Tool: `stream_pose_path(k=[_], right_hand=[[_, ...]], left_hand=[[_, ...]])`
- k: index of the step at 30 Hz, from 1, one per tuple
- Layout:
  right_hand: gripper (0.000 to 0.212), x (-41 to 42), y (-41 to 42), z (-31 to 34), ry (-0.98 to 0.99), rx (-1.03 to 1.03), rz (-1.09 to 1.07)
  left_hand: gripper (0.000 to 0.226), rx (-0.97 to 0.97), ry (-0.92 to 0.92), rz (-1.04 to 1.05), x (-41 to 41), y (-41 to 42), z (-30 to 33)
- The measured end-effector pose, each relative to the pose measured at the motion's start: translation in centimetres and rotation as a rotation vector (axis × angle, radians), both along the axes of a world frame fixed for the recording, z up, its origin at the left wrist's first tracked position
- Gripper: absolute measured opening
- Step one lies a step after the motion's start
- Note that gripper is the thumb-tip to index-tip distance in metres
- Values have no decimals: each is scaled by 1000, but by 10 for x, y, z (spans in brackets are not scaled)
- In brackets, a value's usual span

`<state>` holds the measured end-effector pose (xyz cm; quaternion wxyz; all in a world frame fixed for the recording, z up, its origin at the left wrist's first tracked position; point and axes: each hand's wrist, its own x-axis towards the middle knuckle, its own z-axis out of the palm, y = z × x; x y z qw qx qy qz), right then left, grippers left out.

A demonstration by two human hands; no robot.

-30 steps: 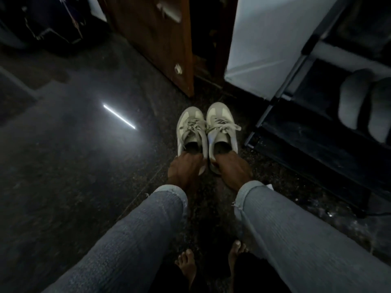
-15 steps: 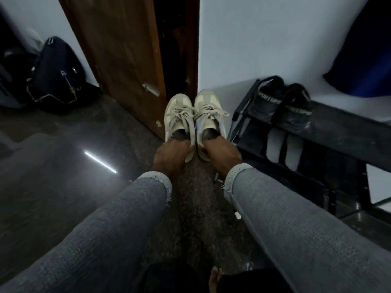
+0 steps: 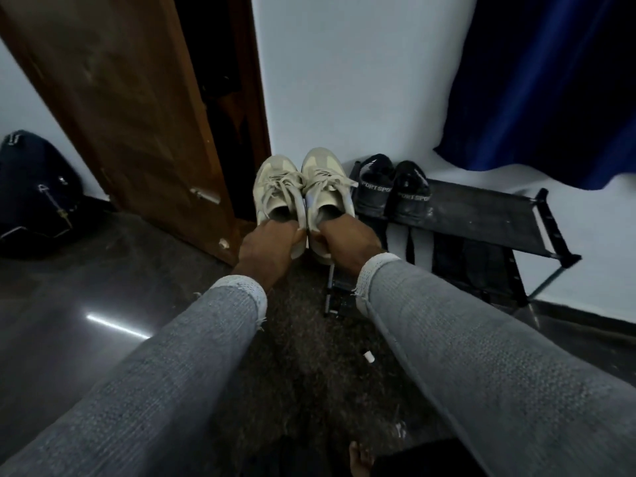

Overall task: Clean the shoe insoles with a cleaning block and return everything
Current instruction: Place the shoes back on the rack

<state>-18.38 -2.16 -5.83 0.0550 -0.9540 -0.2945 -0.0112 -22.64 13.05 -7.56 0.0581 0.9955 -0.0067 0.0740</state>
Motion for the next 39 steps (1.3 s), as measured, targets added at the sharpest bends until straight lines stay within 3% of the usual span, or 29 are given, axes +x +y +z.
stream_pose_path(k=[21,28,39], right_hand=[[14,19,-212,71,-76,50,-263],[2,37,-278,55,-46,102,-309],[13,105,-323,0,-46,107,-367]], left_hand=[[18,-9,-129,-267,71,-197,58],[20,35,-71,-305,102,-261,53],[27,65,15,-343,164,-308,19]])
